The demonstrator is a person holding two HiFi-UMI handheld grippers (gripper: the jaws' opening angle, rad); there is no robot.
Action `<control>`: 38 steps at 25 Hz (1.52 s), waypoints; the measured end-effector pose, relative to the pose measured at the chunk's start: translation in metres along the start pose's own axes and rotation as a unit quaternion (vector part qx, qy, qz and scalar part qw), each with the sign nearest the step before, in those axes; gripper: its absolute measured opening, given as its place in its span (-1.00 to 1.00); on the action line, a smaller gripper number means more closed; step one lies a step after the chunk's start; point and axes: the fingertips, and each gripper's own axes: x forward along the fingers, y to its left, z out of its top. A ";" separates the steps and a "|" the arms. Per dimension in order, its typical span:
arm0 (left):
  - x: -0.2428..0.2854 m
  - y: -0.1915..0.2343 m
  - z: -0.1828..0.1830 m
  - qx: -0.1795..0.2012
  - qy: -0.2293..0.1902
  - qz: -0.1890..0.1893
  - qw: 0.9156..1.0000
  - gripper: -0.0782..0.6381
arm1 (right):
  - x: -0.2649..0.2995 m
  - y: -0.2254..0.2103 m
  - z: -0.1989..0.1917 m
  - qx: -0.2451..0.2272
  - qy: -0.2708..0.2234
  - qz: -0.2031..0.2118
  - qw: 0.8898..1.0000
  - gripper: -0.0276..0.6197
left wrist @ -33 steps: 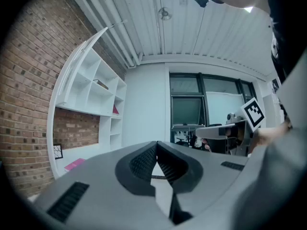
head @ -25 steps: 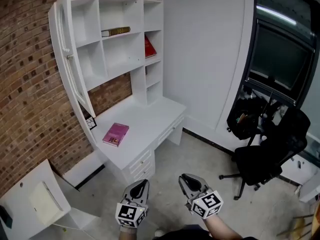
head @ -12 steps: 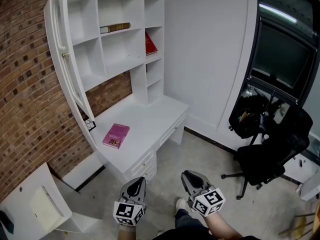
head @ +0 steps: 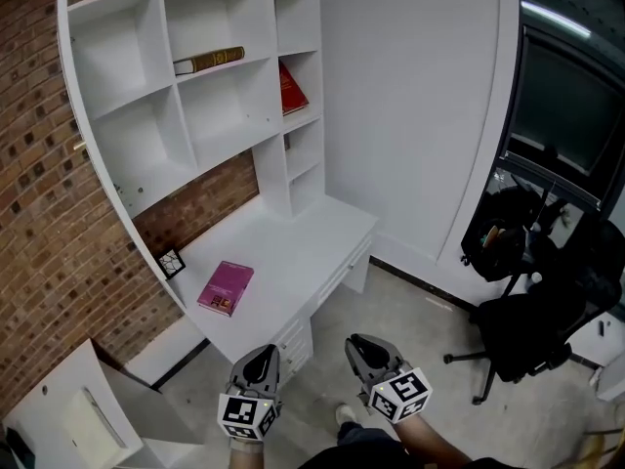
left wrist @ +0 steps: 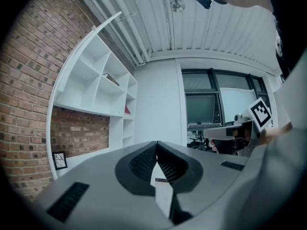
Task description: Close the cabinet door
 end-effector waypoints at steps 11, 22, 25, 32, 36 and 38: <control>0.108 0.037 0.018 0.008 -0.001 0.057 0.998 -0.76 | 0.095 -0.082 0.031 0.002 0.001 0.072 0.997 -0.74; 0.134 0.084 0.015 0.000 0.003 0.170 0.985 -0.76 | 0.173 -0.088 0.048 -0.001 0.008 0.193 0.981 -0.74; 0.119 0.100 0.017 0.001 0.000 0.208 0.978 -0.76 | 0.190 -0.073 0.049 -0.003 0.011 0.226 0.974 -0.74; 0.068 0.133 0.026 0.014 -0.002 0.280 0.960 -0.76 | 0.218 -0.029 0.047 0.005 0.016 0.280 0.960 -0.74; 0.037 0.150 0.033 0.016 -0.004 0.314 0.949 -0.76 | 0.230 0.001 0.045 0.011 0.019 0.307 0.951 -0.74; 0.022 0.160 0.040 0.022 -0.009 0.332 0.943 -0.76 | 0.234 0.017 0.047 0.007 0.020 0.320 0.947 -0.74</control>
